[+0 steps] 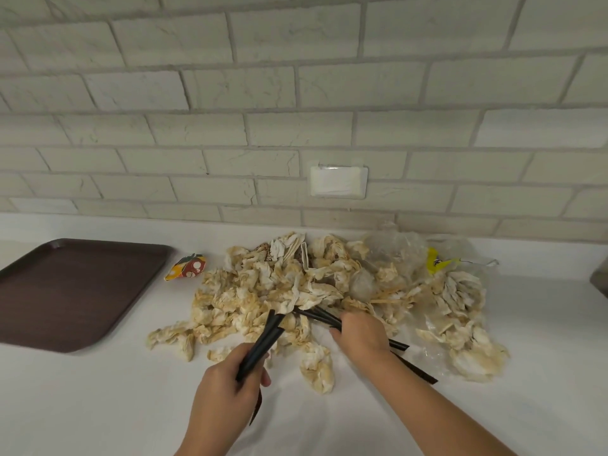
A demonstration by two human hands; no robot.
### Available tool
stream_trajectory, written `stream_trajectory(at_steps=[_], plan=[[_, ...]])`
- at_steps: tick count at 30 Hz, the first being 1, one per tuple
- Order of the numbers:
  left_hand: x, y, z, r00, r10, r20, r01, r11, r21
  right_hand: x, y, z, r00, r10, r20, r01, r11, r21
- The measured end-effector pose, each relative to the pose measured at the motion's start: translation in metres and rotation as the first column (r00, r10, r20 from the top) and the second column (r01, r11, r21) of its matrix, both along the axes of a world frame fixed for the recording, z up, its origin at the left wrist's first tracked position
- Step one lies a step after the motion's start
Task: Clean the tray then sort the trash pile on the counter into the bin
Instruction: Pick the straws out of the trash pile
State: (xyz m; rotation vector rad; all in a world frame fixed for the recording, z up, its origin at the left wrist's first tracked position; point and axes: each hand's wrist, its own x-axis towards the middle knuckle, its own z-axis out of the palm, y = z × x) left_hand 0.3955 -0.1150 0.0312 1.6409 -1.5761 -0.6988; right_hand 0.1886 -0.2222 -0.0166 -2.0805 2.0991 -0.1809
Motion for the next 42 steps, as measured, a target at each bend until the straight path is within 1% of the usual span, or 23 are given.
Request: stream_trajectory(at_steps=[2,4,7,9,11,13,17,20,26,28,30,32,33,35,36,38,39,40,42], plan=[[0.003,-0.001,0.000,0.999,0.020,-0.047,-0.019,1.000,0.009,-0.002,0.001,0.000,1.000,0.012,-0.005,-0.012,1.000,-0.022],[0.007,-0.003,-0.001,0.994,0.051,-0.096,-0.049,0.998,0.026,-0.009,0.003,0.003,0.998,-0.025,0.053,0.026,1.000,-0.016],[0.012,-0.009,-0.003,0.977,0.120,-0.178,-0.113,0.992,0.047,-0.024,0.013,0.012,0.970,-0.088,0.225,0.101,0.994,-0.047],[0.014,-0.013,-0.002,0.955,0.168,-0.247,-0.155,0.985,0.071,-0.035,0.023,0.020,0.920,-0.133,0.368,0.174,0.982,-0.079],[0.015,-0.017,0.001,0.928,0.205,-0.311,-0.184,0.978,0.097,-0.046,0.033,0.028,0.856,-0.167,0.489,0.251,0.962,-0.111],[0.015,-0.021,0.003,0.911,0.219,-0.351,-0.189,0.975,0.119,-0.057,0.041,0.034,0.770,-0.167,0.616,0.320,0.936,-0.147],[0.013,-0.034,0.003,0.932,0.209,-0.298,-0.178,0.976,0.126,-0.067,0.050,0.052,0.527,-0.132,0.840,0.385,0.918,-0.097],[0.011,-0.046,0.004,0.936,0.214,-0.280,-0.173,0.971,0.162,-0.068,0.056,0.061,0.412,-0.109,0.905,0.373,0.926,-0.058],[0.008,-0.060,0.006,0.955,0.131,-0.267,-0.086,0.981,0.174,-0.067,0.069,0.058,0.219,-0.174,0.960,0.398,0.914,0.075],[0.004,-0.066,0.002,0.984,0.052,-0.169,-0.028,0.989,0.143,-0.068,0.071,0.056,0.170,-0.187,0.968,0.400,0.910,0.106],[-0.007,-0.073,-0.001,0.998,-0.055,0.022,0.052,0.994,0.101,-0.068,0.073,0.054,0.139,-0.169,0.976,0.399,0.911,0.101],[-0.023,-0.087,-0.003,0.960,-0.155,0.234,0.139,0.987,0.084,-0.069,0.076,0.054,0.114,-0.140,0.983,0.403,0.911,0.083],[-0.031,-0.095,-0.005,0.915,-0.198,0.352,0.175,0.980,0.095,-0.069,0.077,0.055,0.103,-0.131,0.986,0.405,0.911,0.079],[-0.047,-0.110,-0.009,0.766,-0.249,0.592,0.201,0.969,0.147,-0.070,0.079,0.054,0.087,-0.130,0.988,0.410,0.908,0.084],[-0.054,-0.116,-0.012,0.692,-0.280,0.666,0.201,0.960,0.195,-0.072,0.079,0.053,0.087,-0.147,0.985,0.417,0.904,0.098],[-0.066,-0.119,-0.016,0.589,-0.333,0.736,0.188,0.943,0.276,-0.076,0.081,0.050,0.129,-0.211,0.969,0.458,0.879,0.130],[-0.069,-0.117,-0.018,0.554,-0.338,0.760,0.182,0.941,0.286,-0.079,0.081,0.050,0.156,-0.241,0.958,0.479,0.867,0.140],[-0.072,-0.114,-0.020,0.527,-0.337,0.780,0.181,0.942,0.284,-0.082,0.082,0.049,0.171,-0.260,0.950,0.494,0.857,0.145],[-0.074,-0.106,-0.026,0.497,-0.345,0.796,0.189,0.939,0.288,-0.088,0.083,0.049,0.166,-0.264,0.950,0.498,0.854,0.150]])
